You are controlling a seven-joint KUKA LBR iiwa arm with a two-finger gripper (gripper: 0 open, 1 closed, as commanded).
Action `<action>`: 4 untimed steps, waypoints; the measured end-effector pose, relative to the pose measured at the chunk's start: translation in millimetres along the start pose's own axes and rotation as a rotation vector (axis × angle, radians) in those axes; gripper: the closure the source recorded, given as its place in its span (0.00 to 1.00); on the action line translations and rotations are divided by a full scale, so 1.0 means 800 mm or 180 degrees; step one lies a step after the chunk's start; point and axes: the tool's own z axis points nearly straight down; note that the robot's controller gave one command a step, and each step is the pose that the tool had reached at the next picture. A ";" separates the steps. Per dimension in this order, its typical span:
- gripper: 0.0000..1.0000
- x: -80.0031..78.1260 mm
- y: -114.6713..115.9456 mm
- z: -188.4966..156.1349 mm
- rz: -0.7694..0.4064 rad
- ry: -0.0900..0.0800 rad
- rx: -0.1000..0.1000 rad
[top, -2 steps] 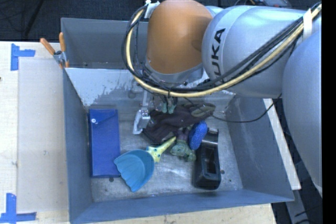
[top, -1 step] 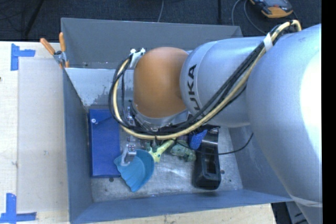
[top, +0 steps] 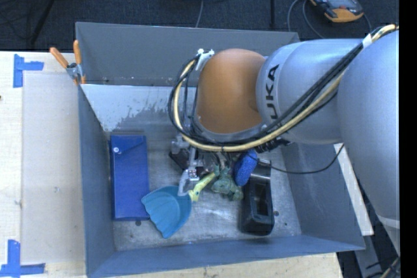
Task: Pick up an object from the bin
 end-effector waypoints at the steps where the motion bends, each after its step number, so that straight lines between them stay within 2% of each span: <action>1: 0.00 -0.030 -0.076 -0.004 -0.0001 -0.0014 0.0013; 2: 0.00 -0.044 -0.077 0.044 0.0433 -0.0012 -0.0006; 3: 1.00 -0.038 -0.110 0.066 0.0206 -0.0012 -0.0030; 4: 1.00 -0.038 -0.110 0.066 0.0206 -0.0013 -0.0029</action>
Offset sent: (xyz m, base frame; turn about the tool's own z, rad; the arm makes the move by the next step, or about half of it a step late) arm 0.0453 -0.0825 -0.0650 0.0601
